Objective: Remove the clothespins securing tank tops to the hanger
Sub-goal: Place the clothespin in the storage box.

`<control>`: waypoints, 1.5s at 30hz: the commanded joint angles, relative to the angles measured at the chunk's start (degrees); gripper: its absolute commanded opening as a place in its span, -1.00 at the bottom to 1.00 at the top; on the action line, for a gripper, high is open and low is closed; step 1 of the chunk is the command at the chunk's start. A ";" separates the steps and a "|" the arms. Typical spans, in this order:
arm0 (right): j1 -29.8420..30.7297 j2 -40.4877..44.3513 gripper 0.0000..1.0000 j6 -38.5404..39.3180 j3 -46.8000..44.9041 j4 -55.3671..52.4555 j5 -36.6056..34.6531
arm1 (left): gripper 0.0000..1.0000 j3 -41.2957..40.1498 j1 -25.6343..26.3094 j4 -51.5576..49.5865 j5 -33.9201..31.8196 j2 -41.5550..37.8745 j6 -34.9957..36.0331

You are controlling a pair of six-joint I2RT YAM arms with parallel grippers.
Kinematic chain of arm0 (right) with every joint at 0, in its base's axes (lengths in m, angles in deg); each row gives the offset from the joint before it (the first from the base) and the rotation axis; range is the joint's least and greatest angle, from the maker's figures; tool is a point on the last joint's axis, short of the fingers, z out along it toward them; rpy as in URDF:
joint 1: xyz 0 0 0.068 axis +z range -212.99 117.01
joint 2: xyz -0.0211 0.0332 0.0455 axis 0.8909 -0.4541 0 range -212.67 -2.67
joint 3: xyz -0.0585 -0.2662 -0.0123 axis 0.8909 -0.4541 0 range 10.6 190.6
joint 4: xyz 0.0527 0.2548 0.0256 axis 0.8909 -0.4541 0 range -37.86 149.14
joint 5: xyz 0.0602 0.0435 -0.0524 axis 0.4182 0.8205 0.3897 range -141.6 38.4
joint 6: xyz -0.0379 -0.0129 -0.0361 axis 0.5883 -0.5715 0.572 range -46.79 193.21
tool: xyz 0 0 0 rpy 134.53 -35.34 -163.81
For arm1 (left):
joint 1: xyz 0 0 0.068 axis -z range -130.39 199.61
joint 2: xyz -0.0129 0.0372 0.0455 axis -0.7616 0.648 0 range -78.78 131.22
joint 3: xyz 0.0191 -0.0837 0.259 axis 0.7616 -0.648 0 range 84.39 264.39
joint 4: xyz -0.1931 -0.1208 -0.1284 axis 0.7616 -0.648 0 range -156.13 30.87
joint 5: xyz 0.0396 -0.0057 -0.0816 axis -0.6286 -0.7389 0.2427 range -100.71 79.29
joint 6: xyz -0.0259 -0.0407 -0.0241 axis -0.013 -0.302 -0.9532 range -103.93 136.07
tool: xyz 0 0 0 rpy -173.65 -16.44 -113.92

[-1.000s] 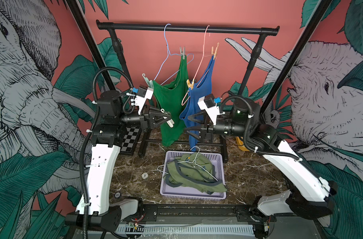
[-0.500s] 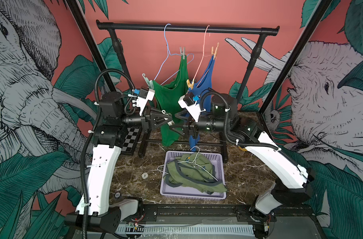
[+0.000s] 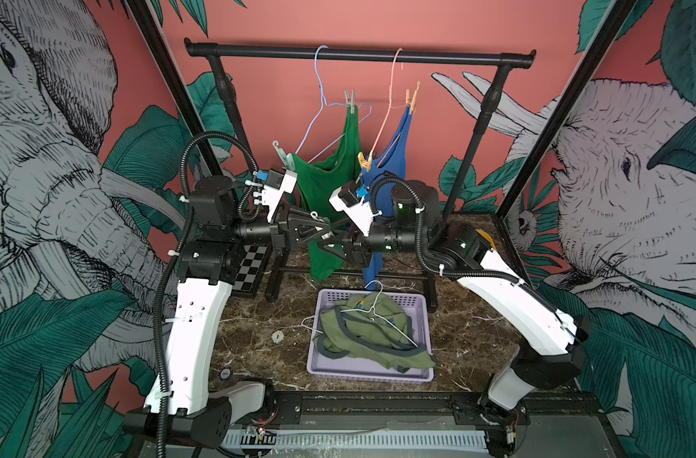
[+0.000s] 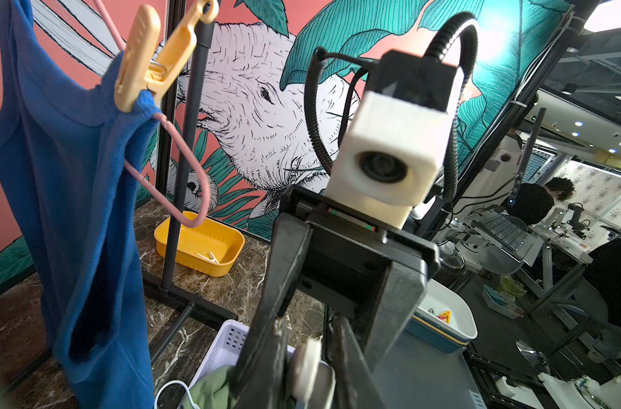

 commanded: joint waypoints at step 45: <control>-5.16 26.63 -1.00 -6.23 -34.73 12.61 -6.47 | 0.88 15.07 -0.02 -9.83 -3.64 1.75 10.74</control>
